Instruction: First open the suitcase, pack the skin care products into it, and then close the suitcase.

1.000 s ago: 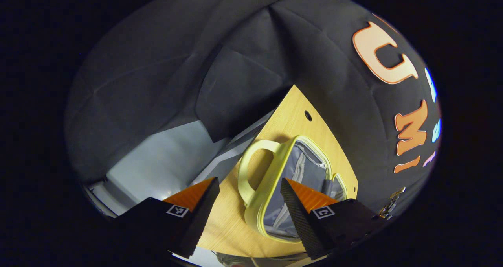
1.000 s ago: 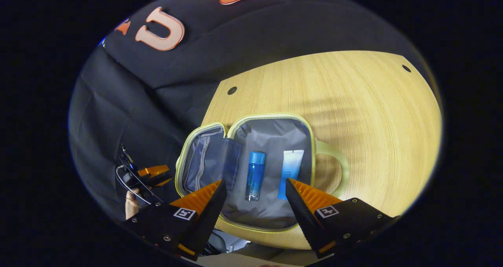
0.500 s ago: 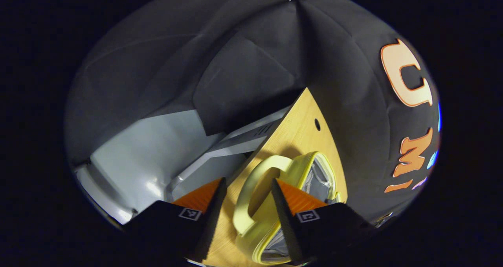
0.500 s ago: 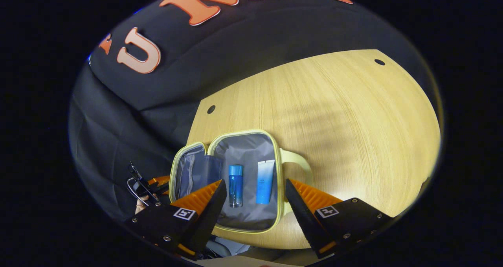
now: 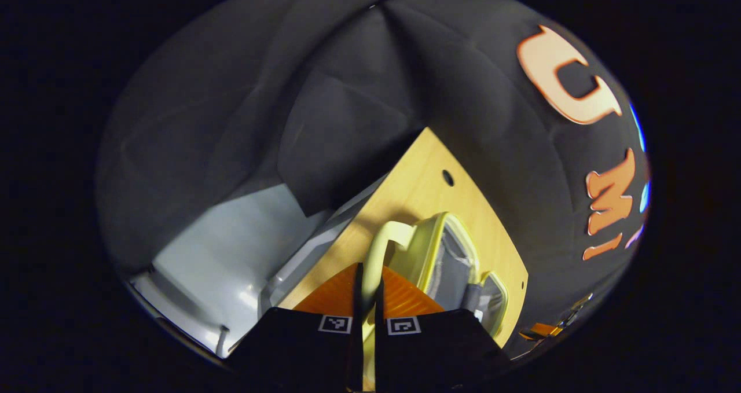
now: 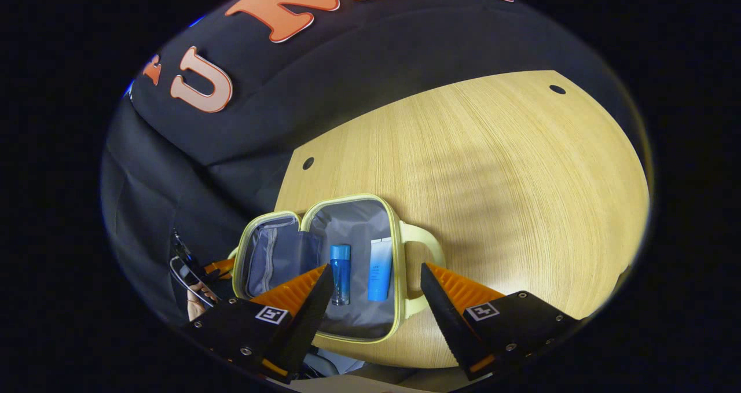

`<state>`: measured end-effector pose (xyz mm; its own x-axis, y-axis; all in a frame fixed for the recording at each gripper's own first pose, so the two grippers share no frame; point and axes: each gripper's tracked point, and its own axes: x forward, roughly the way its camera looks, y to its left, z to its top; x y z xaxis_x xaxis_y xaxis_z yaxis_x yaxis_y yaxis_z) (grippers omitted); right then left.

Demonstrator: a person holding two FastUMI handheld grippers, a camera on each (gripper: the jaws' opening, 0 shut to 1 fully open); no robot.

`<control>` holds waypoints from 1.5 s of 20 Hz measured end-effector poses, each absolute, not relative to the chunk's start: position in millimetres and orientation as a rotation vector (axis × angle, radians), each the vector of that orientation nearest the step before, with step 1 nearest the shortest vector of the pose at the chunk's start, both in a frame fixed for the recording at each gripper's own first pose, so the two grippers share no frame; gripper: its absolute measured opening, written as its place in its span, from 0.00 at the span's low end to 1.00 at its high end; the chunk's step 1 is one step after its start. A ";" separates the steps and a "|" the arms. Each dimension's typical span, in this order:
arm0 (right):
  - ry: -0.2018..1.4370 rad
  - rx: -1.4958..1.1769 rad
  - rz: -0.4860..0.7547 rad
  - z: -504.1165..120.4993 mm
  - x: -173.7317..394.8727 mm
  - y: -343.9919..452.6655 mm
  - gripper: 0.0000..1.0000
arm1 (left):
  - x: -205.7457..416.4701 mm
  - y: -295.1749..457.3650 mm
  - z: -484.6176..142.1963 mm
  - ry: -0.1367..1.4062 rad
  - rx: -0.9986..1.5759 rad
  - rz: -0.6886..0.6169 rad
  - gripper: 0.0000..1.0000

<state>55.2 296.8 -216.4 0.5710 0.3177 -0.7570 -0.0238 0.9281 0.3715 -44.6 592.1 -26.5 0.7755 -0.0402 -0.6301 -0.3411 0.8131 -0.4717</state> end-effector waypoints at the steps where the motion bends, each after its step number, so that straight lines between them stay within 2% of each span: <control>1: 0.924 0.330 0.215 -212.8 58.5 295.5 0.96 | -50.9 578.2 -1.0 0.656 -0.584 0.145 0.08; 6: 0.875 0.355 0.285 -181.9 60.7 284.0 0.96 | -61.5 461.3 90.9 0.595 -0.374 0.043 0.07; 11: 0.821 0.370 0.380 -143.4 51.4 236.6 0.96 | -52.5 312.8 125.9 0.576 -0.201 -0.093 0.07; 15: 0.783 0.303 0.356 -133.7 49.4 161.7 0.96 | -36.6 218.3 100.1 0.640 -0.155 -0.152 0.08; 21: 0.779 0.305 0.274 -137.0 38.2 64.0 0.95 | -36.2 113.7 23.9 0.799 -0.160 -0.196 0.07; 30: 0.822 0.309 0.201 -158.8 13.1 2.5 0.96 | -19.4 66.0 -87.8 0.967 -0.090 -0.178 0.06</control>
<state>13.1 2.5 -158.8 0.6657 0.2936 -0.6861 -0.0565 0.9365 0.3460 -19.4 66.0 -87.8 0.5545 -0.1906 -0.8101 0.1106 0.9817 -0.1552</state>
